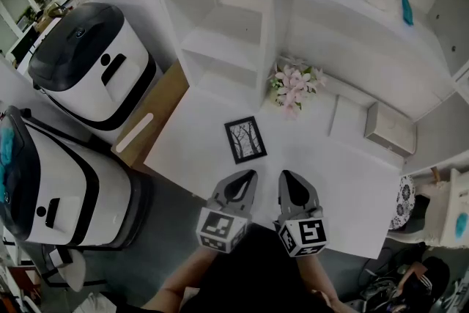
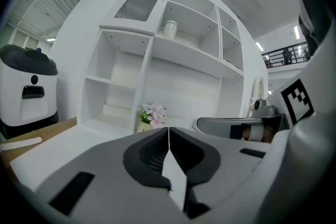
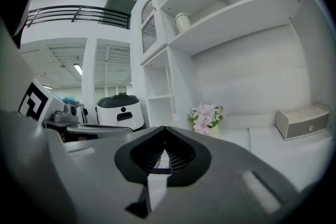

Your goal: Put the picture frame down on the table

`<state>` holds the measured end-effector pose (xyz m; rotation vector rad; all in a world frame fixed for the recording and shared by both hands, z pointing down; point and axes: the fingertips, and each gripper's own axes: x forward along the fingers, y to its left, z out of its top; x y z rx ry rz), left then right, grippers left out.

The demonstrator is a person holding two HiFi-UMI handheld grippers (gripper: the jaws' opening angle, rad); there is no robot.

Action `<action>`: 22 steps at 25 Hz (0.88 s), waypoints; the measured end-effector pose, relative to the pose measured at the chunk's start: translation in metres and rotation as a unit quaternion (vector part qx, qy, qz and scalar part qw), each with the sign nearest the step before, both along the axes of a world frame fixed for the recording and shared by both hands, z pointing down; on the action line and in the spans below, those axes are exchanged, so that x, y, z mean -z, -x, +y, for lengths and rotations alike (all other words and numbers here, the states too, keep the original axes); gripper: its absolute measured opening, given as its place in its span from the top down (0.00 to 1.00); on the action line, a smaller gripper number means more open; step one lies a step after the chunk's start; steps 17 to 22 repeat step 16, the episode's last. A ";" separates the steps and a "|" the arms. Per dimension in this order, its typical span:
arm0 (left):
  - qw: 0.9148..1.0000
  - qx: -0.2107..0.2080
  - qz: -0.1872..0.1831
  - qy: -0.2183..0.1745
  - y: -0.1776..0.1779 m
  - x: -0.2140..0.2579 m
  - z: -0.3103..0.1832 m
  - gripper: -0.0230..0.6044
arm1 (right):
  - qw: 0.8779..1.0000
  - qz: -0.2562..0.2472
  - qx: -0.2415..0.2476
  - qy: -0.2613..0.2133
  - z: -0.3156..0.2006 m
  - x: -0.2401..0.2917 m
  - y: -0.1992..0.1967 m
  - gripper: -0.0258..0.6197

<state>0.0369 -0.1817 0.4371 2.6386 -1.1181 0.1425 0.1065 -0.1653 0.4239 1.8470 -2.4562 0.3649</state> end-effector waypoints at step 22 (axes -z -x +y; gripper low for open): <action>1.000 -0.004 -0.009 0.016 -0.002 -0.011 -0.004 0.94 | 1.000 0.005 -0.014 0.019 -0.008 -0.008 0.000 0.95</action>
